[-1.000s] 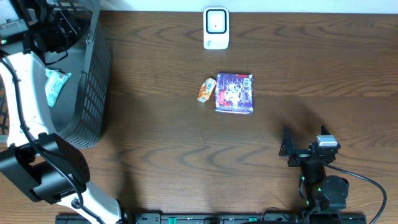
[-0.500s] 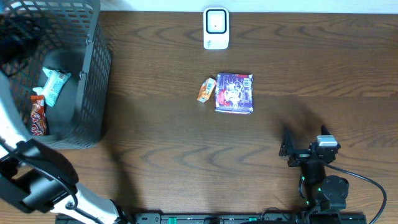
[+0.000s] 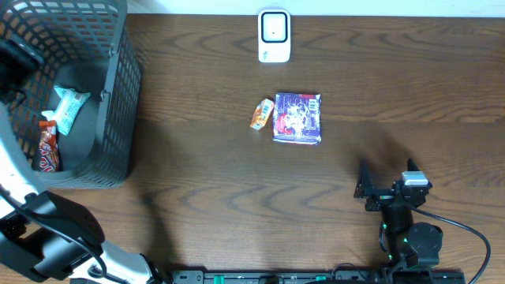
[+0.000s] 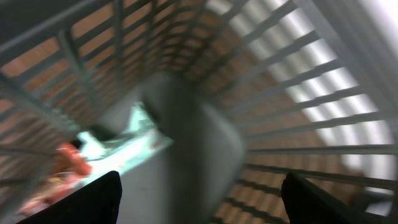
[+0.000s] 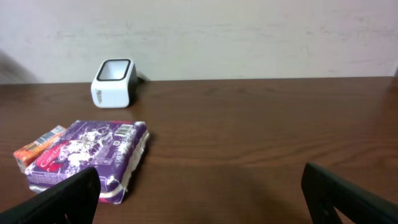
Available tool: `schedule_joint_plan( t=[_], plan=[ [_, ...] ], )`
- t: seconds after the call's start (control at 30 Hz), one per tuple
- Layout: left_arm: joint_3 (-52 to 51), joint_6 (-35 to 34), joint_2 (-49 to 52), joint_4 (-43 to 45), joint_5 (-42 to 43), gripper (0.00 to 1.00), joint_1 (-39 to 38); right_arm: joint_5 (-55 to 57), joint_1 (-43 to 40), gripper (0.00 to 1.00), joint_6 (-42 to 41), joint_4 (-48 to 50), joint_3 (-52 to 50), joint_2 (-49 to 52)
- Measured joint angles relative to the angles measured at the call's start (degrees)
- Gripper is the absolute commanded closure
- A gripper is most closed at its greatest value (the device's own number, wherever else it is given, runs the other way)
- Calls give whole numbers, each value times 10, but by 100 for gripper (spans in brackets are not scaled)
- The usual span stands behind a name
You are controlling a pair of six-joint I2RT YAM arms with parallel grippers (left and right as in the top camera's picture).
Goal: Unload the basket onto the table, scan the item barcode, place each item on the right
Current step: 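Reach into the basket and grasp the mint-green package with the left gripper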
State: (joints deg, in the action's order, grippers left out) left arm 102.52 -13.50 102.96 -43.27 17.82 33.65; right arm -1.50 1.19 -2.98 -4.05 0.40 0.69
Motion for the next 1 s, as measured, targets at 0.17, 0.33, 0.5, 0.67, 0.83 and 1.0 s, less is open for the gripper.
schedule_joint_plan(
  t=[0.17,0.33,0.5,0.67,0.83,1.0],
  plan=[
    [-44,37,4,14,-122,17,-38,0,0,1,0,0,0,0],
    [-85,94,33,46,-190,17,-57,0,0,1,0,0,0,0],
    [-103,170,76,61,-211,17,-57,0,0,1,0,0,0,0],
    [-103,235,116,71,-217,17,-62,0,0,1,0,0,0,0],
    [-103,294,156,101,-223,17,-72,0,0,1,0,0,0,0],
    [-104,328,177,153,-226,17,-82,0,0,1,0,0,0,0]
  ],
)
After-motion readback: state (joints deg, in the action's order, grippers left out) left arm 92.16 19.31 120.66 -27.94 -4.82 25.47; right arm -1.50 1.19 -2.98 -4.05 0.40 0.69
